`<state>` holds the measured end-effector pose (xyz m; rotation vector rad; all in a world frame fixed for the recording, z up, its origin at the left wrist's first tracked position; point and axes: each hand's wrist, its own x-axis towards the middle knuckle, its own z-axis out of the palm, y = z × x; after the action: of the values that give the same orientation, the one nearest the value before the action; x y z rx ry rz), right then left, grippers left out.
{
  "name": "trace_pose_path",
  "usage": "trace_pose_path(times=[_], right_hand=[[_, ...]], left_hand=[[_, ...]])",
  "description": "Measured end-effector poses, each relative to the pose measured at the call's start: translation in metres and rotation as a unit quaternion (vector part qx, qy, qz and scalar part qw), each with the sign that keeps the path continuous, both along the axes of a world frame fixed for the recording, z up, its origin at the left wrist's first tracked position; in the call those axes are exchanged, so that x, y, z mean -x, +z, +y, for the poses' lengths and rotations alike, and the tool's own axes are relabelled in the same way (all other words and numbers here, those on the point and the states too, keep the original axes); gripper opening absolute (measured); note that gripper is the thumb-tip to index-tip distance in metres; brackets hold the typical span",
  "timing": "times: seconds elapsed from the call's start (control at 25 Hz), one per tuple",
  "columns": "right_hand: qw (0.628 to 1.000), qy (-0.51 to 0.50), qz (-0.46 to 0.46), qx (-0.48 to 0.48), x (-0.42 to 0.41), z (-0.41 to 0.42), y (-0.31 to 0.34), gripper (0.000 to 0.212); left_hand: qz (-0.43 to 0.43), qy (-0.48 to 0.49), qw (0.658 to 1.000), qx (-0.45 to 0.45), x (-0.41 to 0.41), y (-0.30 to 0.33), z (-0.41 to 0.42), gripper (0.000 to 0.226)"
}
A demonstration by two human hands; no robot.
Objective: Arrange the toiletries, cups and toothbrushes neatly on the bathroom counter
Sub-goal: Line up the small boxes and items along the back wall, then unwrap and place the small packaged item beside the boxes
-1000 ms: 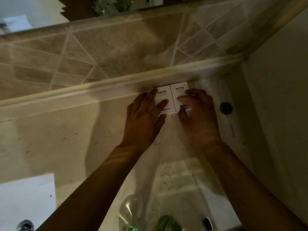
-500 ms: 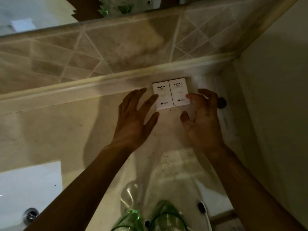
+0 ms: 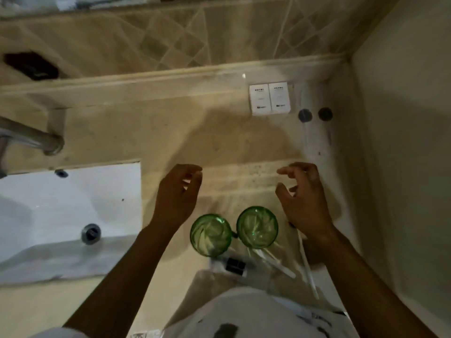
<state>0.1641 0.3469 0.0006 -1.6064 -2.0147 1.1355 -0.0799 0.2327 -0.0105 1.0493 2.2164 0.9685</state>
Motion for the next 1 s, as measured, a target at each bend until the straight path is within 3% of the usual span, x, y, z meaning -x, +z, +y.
trace_pose_path(times=[0.4, 0.76, 0.88, 1.0], right_hand=[[0.998, -0.012, -0.024, -0.054, -0.011, -0.089, 0.025, 0.019], [0.996, -0.013, -0.024, -0.090, -0.022, -0.134, 0.027, 0.013], [0.997, 0.035, -0.059, -0.045, -0.037, -0.156, 0.012, 0.013], [0.989, 0.087, -0.116, 0.040, -0.044, -0.177, -0.013, 0.024]], left_hand=[[-0.124, 0.088, 0.988, 0.012, -0.029, -0.006, -0.117, 0.013], [-0.135, 0.025, 0.988, 0.066, -0.049, -0.022, -0.161, 0.015], [-0.134, -0.004, 0.985, 0.113, -0.063, -0.028, -0.169, 0.014], [-0.136, -0.039, 0.977, 0.162, -0.076, -0.027, -0.170, 0.029]])
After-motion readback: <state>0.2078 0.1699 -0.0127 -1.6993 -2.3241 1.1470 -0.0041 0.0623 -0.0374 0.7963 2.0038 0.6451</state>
